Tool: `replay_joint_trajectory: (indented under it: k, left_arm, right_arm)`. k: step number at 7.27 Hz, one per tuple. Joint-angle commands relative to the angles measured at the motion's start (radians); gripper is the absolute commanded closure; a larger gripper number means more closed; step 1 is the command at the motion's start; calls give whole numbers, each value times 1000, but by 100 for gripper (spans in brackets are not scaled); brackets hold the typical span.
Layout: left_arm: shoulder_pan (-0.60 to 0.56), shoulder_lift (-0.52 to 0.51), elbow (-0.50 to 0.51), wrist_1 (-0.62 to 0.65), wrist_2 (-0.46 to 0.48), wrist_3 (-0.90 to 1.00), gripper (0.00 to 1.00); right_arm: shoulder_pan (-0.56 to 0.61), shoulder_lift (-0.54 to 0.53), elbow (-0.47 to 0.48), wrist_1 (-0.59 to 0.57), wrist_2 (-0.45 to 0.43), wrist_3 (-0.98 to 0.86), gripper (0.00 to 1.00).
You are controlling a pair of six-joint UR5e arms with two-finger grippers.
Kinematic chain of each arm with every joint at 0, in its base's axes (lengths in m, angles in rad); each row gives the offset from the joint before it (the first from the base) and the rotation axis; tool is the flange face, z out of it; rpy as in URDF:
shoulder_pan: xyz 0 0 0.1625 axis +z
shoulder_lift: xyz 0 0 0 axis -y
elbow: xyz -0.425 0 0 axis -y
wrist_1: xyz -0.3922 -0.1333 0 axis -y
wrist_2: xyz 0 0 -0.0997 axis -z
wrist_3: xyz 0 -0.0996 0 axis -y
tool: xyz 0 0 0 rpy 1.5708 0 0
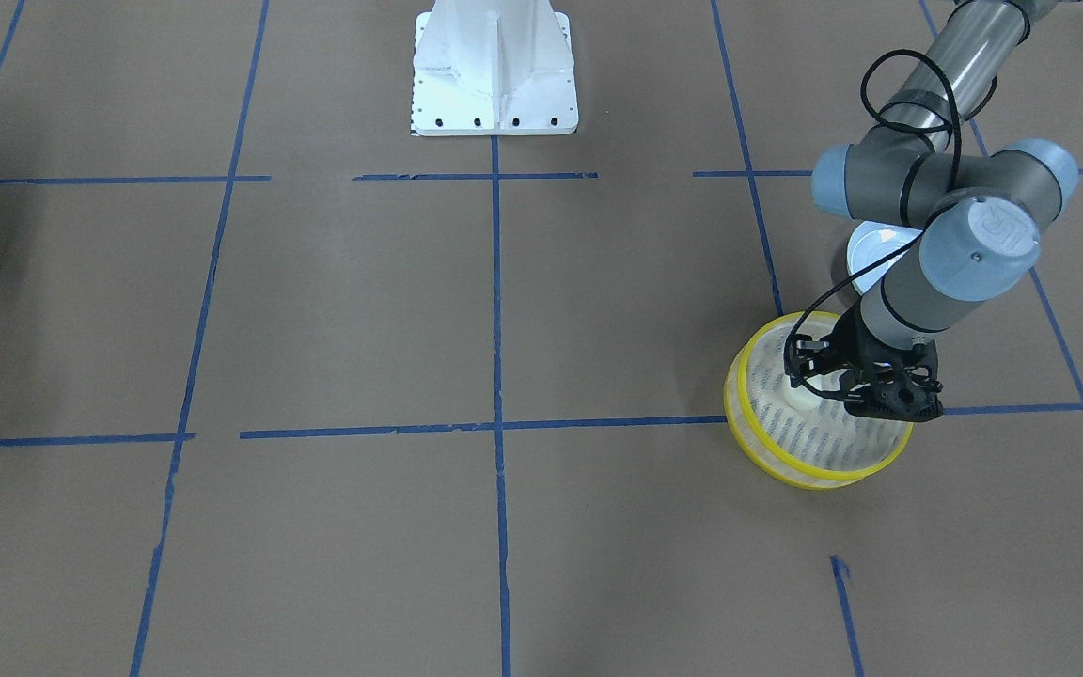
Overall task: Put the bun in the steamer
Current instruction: 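Open the left gripper to release the bun and raise away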
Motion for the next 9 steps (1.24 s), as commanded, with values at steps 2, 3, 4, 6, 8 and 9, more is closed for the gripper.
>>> replay_joint_trajectory:
  k: [2,3,4,6,8,9]
  left_arm:
    - [-92,1,-92,8,-6,-1,0]
    - [-141,44,-165,14,-9,3,0]
    - [-195,111,-265,14,-12,9,0]
    - [-340,264,-322,14,-78,262,0]
    - [-489,398,-284,17,-132,560,0]
    - [-558,443,-241,17,-133,625,0]
  right_arm:
    - [0,0,0,0,0,0,0]
    - [0,0,0,0,0,0,0]
    - [0,0,0,0,0,0,0]
    - [0,0,0,0,0,0,0]
    - [0,0,0,0,0,0,0]
    - [0,0,0,0,0,0,0]
